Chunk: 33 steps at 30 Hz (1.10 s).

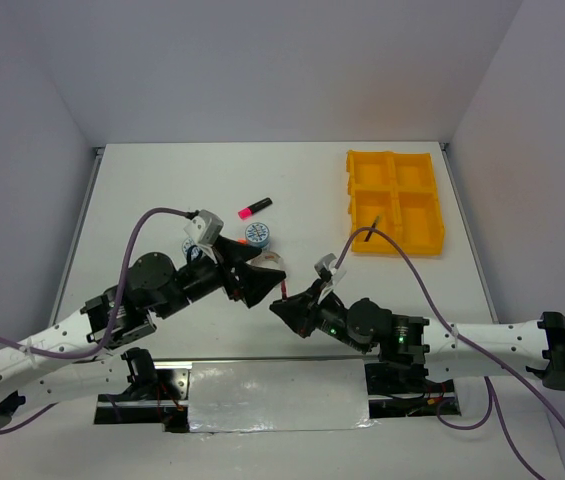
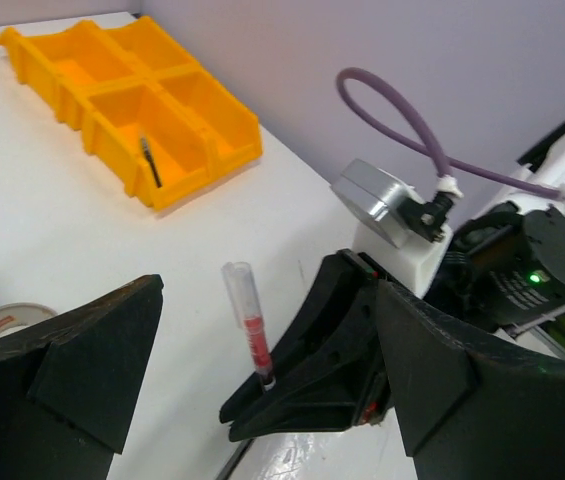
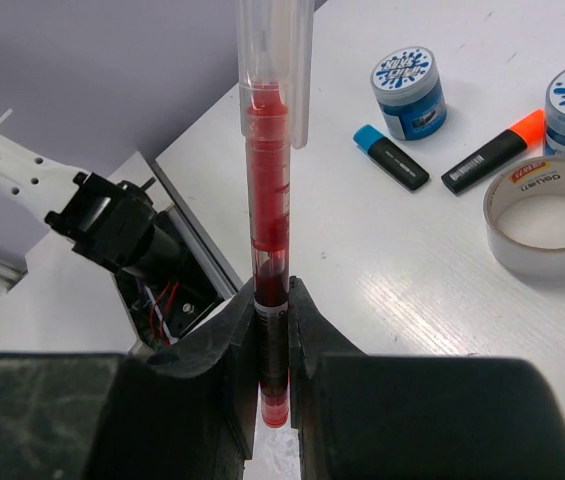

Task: Sort the stationery into containers
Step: Close the pen cap on the pen.

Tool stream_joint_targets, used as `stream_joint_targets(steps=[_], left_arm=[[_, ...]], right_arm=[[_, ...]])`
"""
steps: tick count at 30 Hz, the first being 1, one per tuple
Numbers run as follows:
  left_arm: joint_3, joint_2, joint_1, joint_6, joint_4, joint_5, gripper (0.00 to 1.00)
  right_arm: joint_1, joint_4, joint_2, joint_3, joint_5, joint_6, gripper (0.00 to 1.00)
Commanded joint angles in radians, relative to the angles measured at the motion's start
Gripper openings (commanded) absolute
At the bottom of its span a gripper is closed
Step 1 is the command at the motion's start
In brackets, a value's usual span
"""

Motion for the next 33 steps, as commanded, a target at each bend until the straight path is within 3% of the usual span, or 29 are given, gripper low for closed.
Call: stream_joint_targets(steps=[1, 12, 21, 28, 33], left_arm=[[0.041, 0.005, -0.004, 0.057, -0.035, -0.09, 0.99], [0.066, 0.061, 0.001, 0.066, 0.017, -0.058, 0.9], [0.009, 0.074, 0.001, 0.038, 0.082, -0.026, 0.66], [-0.011, 0.087, 0.001, 0.031, 0.094, -0.018, 0.65], [-0.023, 0.087, 0.001, 0.025, 0.095, -0.017, 0.47]], right_arm=[[0.0, 0.011, -0.01, 0.026, -0.019, -0.023, 0.0], [0.001, 0.019, 0.004, 0.034, -0.071, -0.041, 0.0], [0.001, 0.016, 0.013, 0.038, -0.068, -0.037, 0.0], [0.003, 0.011, 0.013, 0.04, -0.062, -0.038, 0.0], [0.001, 0.006, 0.014, 0.046, -0.056, -0.037, 0.0]])
